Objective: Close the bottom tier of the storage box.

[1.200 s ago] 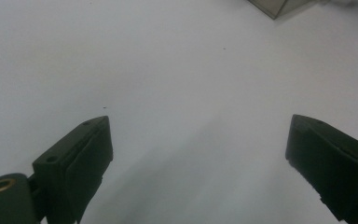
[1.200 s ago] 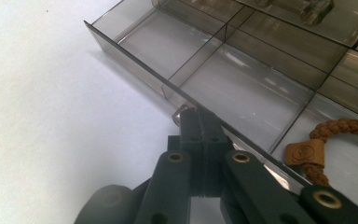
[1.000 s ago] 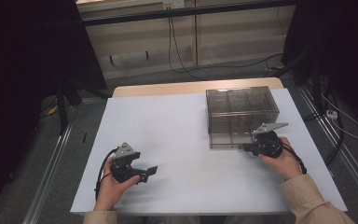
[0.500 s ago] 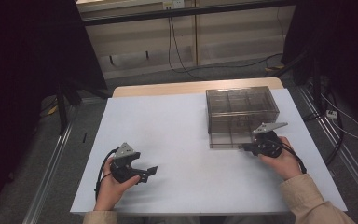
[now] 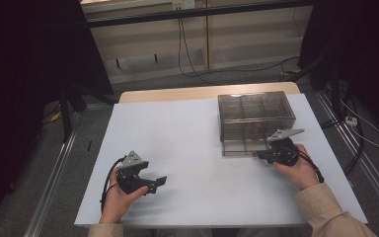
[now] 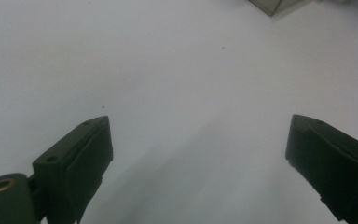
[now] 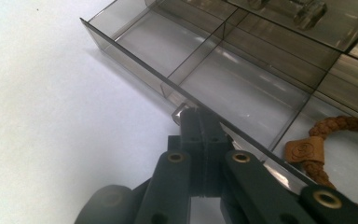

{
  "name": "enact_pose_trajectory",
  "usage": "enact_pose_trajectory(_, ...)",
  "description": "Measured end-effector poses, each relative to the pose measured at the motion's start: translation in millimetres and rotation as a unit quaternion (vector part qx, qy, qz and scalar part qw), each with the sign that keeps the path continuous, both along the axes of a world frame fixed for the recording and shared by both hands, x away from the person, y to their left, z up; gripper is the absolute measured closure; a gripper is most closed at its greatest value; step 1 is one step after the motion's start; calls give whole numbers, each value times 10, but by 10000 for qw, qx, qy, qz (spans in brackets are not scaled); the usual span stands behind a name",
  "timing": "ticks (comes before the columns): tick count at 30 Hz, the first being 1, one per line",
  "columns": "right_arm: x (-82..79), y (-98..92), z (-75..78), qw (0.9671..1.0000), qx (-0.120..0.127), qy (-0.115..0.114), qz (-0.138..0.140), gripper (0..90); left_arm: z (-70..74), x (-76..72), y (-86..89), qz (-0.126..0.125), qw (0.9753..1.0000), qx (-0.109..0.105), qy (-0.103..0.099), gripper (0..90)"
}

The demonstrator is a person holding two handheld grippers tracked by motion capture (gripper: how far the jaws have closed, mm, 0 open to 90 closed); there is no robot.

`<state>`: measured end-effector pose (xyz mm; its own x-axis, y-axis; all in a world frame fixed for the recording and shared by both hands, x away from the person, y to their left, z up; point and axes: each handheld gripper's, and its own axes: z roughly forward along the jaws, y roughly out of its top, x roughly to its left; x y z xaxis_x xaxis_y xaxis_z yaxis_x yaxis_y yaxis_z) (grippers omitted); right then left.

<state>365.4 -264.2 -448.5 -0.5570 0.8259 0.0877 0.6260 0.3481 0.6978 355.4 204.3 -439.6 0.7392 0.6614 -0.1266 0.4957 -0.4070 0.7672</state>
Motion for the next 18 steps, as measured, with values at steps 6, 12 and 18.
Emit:
enact_pose_trajectory(6, 19, -6, -1, 10000, -28, 7, -37, 900, 4, -1, 11, 13, 10000, -29, -12, 74)
enact_pose_trajectory(12, 35, -1, -1, 10000, -46, 1, -50, 900, -2, 0, 5, 11, 10000, -26, 7, 74)
enact_pose_trajectory(18, 54, 7, 4, 9999, -102, -3, -29, 900, -3, 1, 5, 23, 10000, -39, 18, 74)
